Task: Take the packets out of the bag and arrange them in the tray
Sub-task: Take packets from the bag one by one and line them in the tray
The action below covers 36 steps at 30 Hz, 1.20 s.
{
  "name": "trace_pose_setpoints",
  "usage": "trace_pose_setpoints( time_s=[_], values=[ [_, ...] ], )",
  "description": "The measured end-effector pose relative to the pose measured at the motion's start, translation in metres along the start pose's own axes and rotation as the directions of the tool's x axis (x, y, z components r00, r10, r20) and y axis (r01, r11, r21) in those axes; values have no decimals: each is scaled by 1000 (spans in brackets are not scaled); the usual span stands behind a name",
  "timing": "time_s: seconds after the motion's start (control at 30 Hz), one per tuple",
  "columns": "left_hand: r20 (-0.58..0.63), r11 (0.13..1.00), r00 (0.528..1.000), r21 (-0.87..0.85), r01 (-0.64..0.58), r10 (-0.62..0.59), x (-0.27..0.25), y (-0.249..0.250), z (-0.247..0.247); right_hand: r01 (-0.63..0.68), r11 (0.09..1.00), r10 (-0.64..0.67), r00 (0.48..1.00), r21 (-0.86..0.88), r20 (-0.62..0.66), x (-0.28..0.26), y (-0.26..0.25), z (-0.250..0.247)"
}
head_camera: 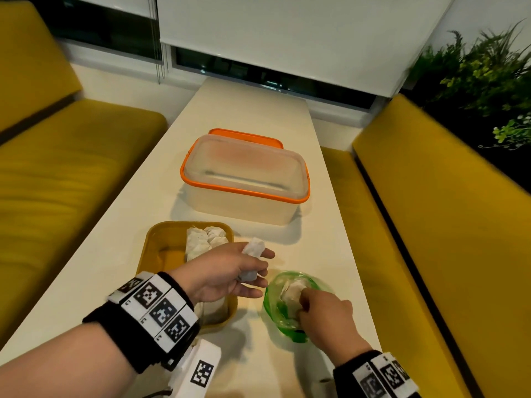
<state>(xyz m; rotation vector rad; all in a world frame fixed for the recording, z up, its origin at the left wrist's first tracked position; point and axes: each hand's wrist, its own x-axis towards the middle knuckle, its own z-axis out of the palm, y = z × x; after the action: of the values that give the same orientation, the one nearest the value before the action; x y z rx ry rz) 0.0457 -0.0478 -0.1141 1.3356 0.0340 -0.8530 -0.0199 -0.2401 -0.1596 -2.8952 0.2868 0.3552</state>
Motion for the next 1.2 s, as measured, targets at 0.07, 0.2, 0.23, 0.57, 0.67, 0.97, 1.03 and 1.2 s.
trace_pose_setpoints(
  time_s=[0.07, 0.2, 0.23, 0.57, 0.67, 0.97, 1.03, 1.2],
  values=[
    [-14, 1000, 1000, 17, 3, -3, 1, -2, 0, -20, 995, 19, 1000, 94, 2, 1, 4, -4],
    [-69, 998, 998, 67, -9, 13, 4, -4, -2, -14, 921, 38, 998, 390, -54, 5, 11, -15],
    [-71, 996, 997, 83, -14, 20, 5, -5, -2, -15, 905, 38, 998, 424, -46, 5, 13, -18],
    [-44, 997, 998, -62, -49, 46, 6, -9, -2, 56, 558, -54, 998, 828, -31, -1, -21, -47],
    [118, 985, 992, -173, -16, 37, -1, -8, -8, 106, 470, -95, 993, 876, -70, -1, -53, -52],
    [45, 958, 999, -285, -8, 22, -9, -9, -27, 42, 994, -34, 997, -103, 76, 21, -22, -41],
    [-2, 967, 1000, -254, -18, 19, -7, -11, -27, 26, 963, 3, 994, -267, 107, 18, -13, -21],
    [-9, 974, 1000, -225, -15, 13, -2, -8, -20, 26, 989, -26, 1000, -147, 5, 11, -7, -2]
  ],
)
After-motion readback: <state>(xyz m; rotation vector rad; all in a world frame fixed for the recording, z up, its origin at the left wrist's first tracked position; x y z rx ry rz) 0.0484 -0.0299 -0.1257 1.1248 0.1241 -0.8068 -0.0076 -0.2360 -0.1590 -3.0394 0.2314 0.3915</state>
